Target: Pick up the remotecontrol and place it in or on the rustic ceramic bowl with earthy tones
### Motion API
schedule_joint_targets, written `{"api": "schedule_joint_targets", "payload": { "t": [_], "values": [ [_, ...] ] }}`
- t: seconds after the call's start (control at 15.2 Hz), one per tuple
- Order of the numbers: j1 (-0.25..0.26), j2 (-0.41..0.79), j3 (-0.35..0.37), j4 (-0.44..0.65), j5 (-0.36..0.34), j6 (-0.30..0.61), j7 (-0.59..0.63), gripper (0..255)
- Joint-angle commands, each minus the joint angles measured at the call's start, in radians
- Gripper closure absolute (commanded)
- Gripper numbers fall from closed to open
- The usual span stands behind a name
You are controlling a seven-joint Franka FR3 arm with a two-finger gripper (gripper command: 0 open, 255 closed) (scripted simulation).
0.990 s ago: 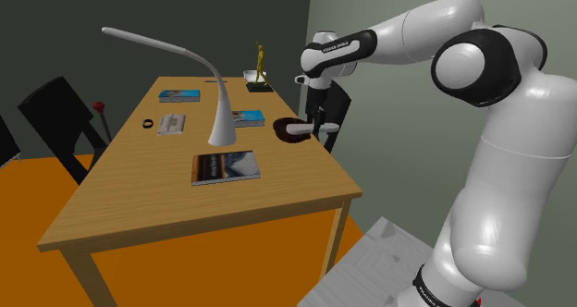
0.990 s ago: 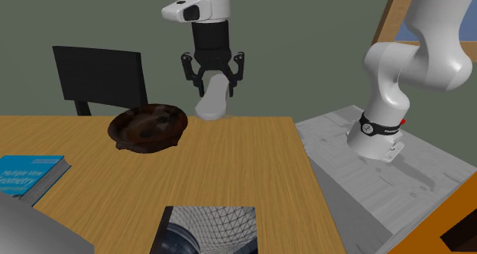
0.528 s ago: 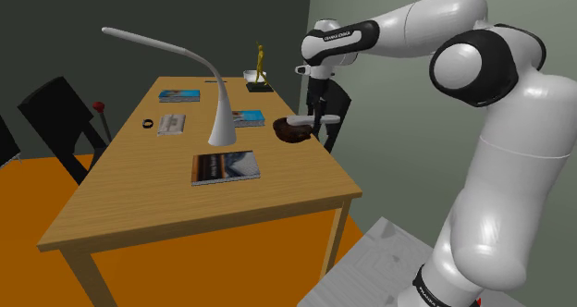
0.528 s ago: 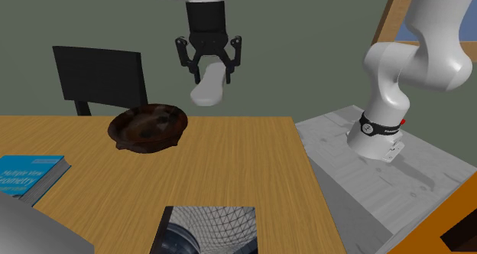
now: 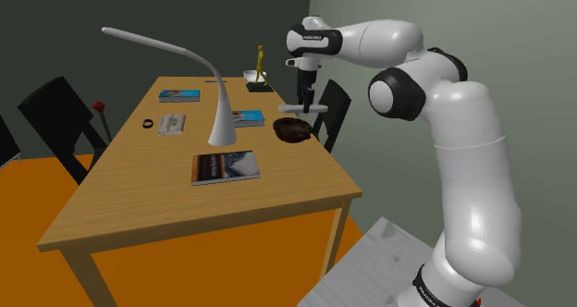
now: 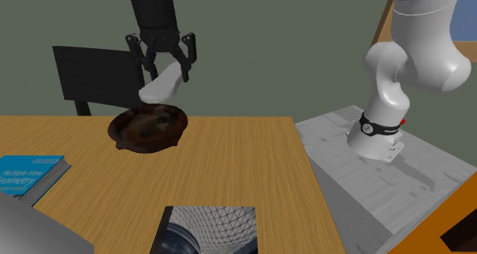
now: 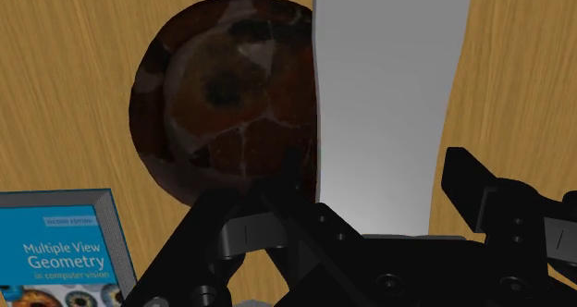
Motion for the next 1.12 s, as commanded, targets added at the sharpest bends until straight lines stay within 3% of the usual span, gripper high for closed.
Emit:
{"api": "schedule_joint_targets", "payload": {
  "t": [0.0,0.07,0.13,0.2,0.4,1.06],
  "values": [
    [-0.059,0.131,0.014,0.21,0.04,-0.079,-0.002,255],
    [-0.105,0.223,0.027,0.371,0.062,-0.145,0.006,255],
    [-0.178,0.368,0.053,0.641,0.088,-0.258,0.03,255],
    [-0.156,0.325,0.049,0.545,0.078,-0.21,0.02,255],
    [-0.122,0.275,0.038,0.408,0.069,-0.128,0.006,255],
    [-0.071,0.223,0.03,0.169,0.062,0.049,-0.016,255]
  ]
}}
